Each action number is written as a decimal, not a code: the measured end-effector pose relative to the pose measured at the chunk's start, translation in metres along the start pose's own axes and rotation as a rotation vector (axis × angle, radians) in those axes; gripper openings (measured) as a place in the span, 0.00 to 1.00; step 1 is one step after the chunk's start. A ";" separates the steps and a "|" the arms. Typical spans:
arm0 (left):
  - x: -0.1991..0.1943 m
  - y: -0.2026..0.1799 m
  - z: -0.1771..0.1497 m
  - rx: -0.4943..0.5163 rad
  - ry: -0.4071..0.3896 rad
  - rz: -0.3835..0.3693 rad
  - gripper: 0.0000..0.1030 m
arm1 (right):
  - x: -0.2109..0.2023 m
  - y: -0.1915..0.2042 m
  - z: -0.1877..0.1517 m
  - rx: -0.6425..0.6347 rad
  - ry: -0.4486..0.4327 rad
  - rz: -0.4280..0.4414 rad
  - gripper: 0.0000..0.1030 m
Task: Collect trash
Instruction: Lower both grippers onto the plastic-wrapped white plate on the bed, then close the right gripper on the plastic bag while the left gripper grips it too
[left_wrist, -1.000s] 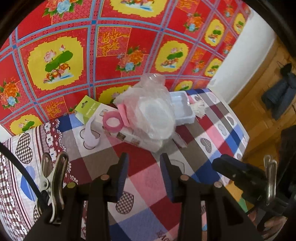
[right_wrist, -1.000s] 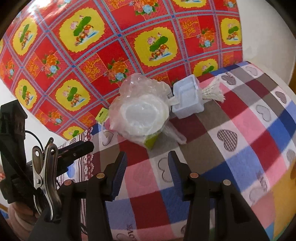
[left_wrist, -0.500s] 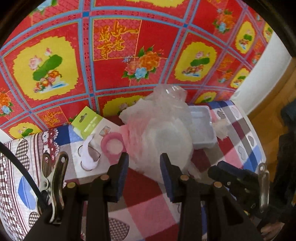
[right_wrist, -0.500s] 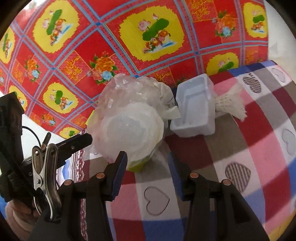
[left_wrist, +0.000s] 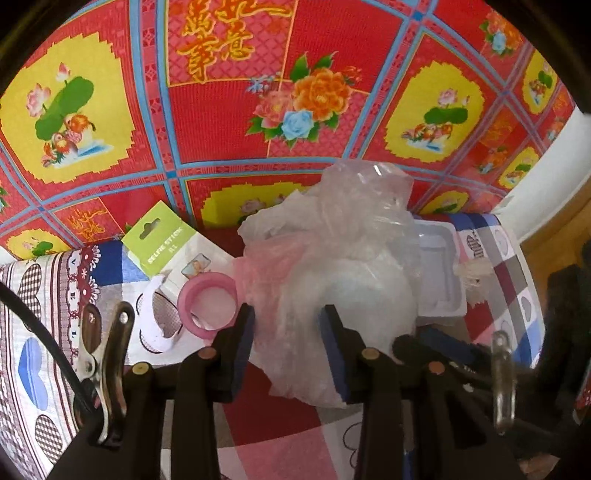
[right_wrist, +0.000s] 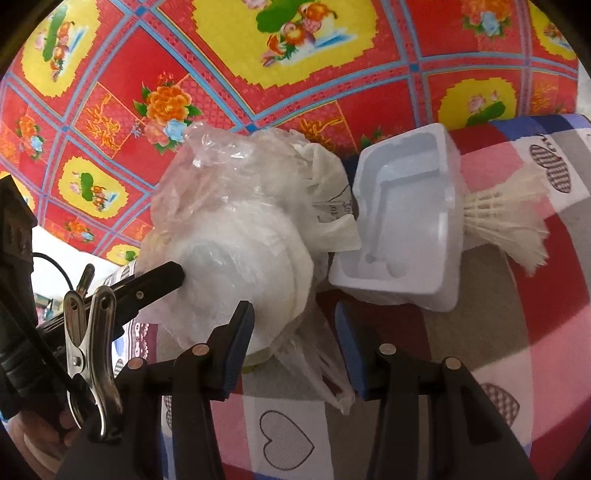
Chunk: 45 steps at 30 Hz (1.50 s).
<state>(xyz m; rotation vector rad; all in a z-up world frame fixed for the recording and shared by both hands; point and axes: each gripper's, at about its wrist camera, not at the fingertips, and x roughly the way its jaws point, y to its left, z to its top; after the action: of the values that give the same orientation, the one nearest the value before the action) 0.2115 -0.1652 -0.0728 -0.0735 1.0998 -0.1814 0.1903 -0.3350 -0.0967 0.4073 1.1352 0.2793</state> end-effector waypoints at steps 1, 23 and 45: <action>0.001 0.000 0.000 -0.006 0.000 -0.001 0.38 | 0.002 0.000 0.001 -0.005 0.000 0.010 0.45; -0.034 -0.010 -0.024 0.036 -0.011 -0.133 0.26 | -0.020 0.036 -0.022 -0.084 -0.032 0.075 0.43; -0.055 0.038 -0.112 0.003 0.107 -0.079 0.27 | -0.004 0.070 -0.101 -0.215 0.134 0.009 0.43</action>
<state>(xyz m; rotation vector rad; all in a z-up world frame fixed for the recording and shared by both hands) 0.0912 -0.1142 -0.0807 -0.1058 1.2038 -0.2607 0.0953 -0.2567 -0.0983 0.2058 1.2202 0.4377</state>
